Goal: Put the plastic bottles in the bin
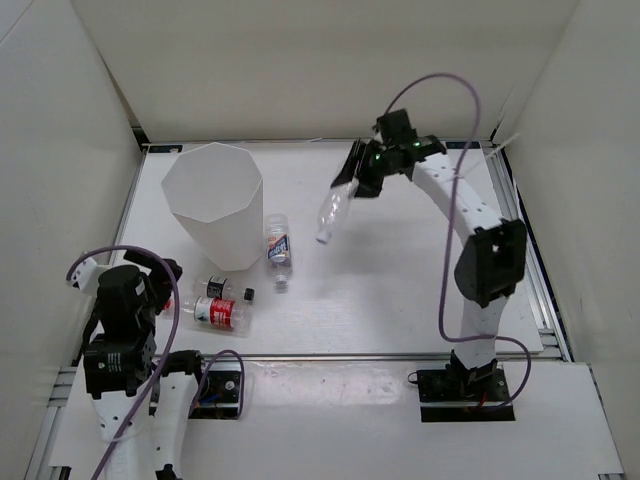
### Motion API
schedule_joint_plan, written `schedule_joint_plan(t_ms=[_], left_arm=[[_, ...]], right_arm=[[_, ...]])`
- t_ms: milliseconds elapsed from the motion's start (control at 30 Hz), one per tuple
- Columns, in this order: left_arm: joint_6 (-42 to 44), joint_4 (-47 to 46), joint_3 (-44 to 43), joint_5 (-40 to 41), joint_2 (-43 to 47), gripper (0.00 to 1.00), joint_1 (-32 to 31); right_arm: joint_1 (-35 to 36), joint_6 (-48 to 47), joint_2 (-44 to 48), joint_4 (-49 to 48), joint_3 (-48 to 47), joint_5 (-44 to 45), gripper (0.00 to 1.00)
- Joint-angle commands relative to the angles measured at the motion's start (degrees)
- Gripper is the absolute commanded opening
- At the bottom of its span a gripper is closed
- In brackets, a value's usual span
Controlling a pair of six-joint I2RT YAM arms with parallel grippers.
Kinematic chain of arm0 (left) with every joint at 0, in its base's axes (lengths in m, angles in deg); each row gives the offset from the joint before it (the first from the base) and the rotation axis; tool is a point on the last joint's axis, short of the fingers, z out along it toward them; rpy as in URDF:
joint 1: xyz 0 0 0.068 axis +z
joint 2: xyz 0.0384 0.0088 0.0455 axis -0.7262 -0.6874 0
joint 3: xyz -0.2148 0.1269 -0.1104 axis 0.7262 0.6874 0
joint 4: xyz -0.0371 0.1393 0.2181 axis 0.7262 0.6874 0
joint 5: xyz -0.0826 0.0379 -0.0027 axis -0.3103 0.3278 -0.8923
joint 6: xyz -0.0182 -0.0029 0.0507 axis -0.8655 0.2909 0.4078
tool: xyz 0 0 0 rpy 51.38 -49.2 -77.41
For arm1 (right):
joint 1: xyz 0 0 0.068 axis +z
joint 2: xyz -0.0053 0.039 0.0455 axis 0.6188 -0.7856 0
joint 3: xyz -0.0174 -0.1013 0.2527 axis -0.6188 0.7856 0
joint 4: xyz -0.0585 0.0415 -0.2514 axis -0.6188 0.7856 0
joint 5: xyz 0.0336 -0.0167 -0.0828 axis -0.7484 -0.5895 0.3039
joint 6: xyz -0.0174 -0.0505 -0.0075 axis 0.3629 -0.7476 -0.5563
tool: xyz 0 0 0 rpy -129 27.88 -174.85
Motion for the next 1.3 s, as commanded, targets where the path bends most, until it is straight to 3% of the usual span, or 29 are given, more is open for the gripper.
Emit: schedule_joint_plan(t_ms=[0, 100, 233, 367, 500, 600, 733, 867, 967, 1000, 1067, 1100, 1267], left_arm=[[-1.3, -2.0, 1.8, -4.6, -0.2, 1.00, -0.2], [-1.3, 0.3, 2.3, -5.8, -2.2, 1.00, -0.2], [0.7, 1.9, 0.3, -6.5, -6.2, 1.00, -0.2], [4.6, 1.9, -2.0, -8.9, -8.6, 1.00, -0.2], [6.7, 5.5, -6.0, -9.4, -13.8, 1.00, -0.2], [8.9, 6.8, -8.9, -8.9, -17.4, 1.00, -0.2], [9.5, 5.6, -9.5, -8.3, -18.6, 1.00, -0.2], [10.1, 3.4, -8.4, -4.8, -18.0, 1.00, -0.2], [10.1, 2.8, -7.1, -3.6, -18.0, 1.00, -0.2], [10.1, 2.1, -5.7, -3.6, -17.5, 1.00, -0.2], [10.1, 1.3, -4.1, -4.3, -16.2, 1.00, -0.2], [9.1, 1.3, -2.5, -4.9, -15.1, 1.00, -0.2], [3.3, 2.4, 2.4, -6.3, -13.2, 1.00, -0.2]], right_arm=[[0.7, 3.3, 8.9, -9.0, -9.6, -4.3, 0.34], [3.1, 4.4, 5.9, -14.9, -18.4, -4.3, 0.32], [7.4, 1.6, -2.6, -22.2, -38.0, -1.5, 0.32], [12.3, -3.1, -5.6, -30.8, -37.8, 4.6, 0.33], [19.0, -11.8, -8.3, -33.1, -40.0, 13.6, 0.36], [23.5, -21.5, -9.0, -33.7, -40.0, 20.8, 0.51], [26.0, -27.1, -7.7, -33.1, -39.4, 24.5, 1.00], [23.7, -22.1, 2.1, -29.1, -30.9, 34.9, 1.00], [16.8, -12.0, 8.7, -22.7, -25.4, 33.9, 1.00], [14.9, -5.3, 10.1, -18.8, -20.0, 32.3, 1.00], [9.3, -1.1, 13.9, -16.8, -12.7, 23.6, 1.00], [7.7, 0.0, 15.2, -15.9, -5.9, 20.0, 1.00], [2.7, -0.3, 12.8, -15.3, 7.9, 4.1, 1.00]])
